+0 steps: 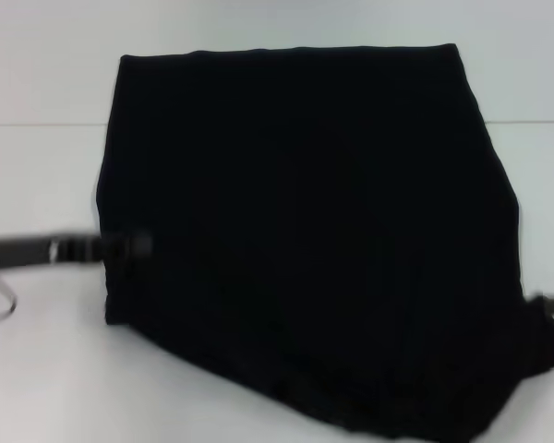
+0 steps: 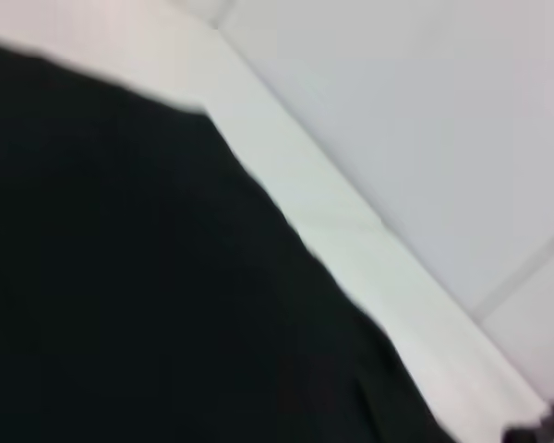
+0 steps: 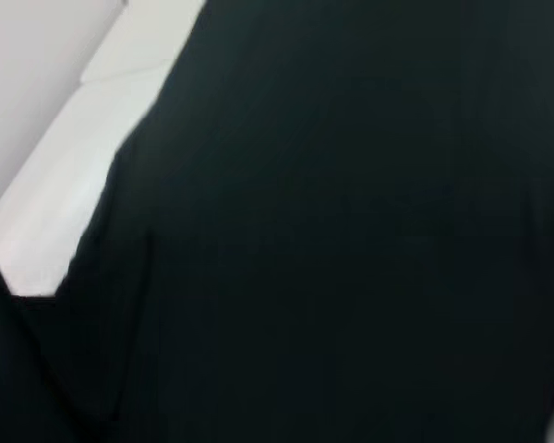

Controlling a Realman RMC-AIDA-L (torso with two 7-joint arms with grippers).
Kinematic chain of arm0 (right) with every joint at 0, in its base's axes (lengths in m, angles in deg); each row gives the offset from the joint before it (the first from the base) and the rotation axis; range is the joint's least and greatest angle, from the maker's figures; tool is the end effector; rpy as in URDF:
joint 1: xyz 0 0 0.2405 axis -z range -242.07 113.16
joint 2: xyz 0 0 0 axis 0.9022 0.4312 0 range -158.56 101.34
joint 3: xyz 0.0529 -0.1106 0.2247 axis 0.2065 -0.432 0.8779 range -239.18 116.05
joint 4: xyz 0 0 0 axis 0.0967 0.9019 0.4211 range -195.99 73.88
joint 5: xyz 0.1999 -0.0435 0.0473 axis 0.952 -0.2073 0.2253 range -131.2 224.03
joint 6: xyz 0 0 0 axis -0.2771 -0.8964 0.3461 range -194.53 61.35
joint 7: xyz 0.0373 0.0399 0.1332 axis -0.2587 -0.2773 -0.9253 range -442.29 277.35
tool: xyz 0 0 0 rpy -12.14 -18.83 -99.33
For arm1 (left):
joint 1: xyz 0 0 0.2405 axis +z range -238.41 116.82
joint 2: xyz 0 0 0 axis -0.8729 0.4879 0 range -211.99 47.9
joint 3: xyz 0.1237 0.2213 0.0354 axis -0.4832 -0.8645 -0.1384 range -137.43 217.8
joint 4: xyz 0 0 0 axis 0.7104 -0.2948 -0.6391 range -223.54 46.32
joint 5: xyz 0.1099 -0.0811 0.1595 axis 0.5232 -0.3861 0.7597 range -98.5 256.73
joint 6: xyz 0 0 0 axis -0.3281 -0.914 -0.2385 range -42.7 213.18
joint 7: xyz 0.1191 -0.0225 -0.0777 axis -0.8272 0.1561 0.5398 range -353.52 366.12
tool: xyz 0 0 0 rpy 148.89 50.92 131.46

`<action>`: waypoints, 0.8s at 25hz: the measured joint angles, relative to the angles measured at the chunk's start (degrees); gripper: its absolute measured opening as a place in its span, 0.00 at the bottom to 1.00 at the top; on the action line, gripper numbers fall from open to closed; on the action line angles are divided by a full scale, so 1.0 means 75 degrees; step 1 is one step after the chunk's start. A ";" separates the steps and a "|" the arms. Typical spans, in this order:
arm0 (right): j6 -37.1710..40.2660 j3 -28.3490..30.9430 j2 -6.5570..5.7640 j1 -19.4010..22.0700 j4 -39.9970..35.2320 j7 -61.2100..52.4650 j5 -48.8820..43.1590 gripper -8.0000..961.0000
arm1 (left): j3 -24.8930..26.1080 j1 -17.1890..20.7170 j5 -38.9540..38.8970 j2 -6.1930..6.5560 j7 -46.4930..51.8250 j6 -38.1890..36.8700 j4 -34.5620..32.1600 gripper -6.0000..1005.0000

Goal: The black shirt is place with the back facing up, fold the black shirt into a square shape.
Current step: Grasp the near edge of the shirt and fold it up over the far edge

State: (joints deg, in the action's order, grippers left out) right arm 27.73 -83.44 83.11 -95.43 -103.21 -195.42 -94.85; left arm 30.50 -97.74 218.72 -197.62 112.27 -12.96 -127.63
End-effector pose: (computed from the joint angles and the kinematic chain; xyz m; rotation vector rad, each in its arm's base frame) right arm 0.3330 0.3192 0.0758 -2.4141 1.4904 0.3622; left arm -0.2883 0.3380 0.0540 -2.4900 -1.3482 -0.7236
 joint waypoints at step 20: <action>-0.4636 -0.0338 -0.0324 -0.3056 0.1638 -0.0441 0.0076 0.01 | -0.0046 -0.1954 -0.1755 0.0257 0.0125 0.5389 0.1605 0.03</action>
State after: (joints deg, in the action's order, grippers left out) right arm -7.04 -85.97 80.68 -118.35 -90.93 -198.73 -94.28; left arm 30.15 -112.39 205.56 -195.70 113.21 27.46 -115.59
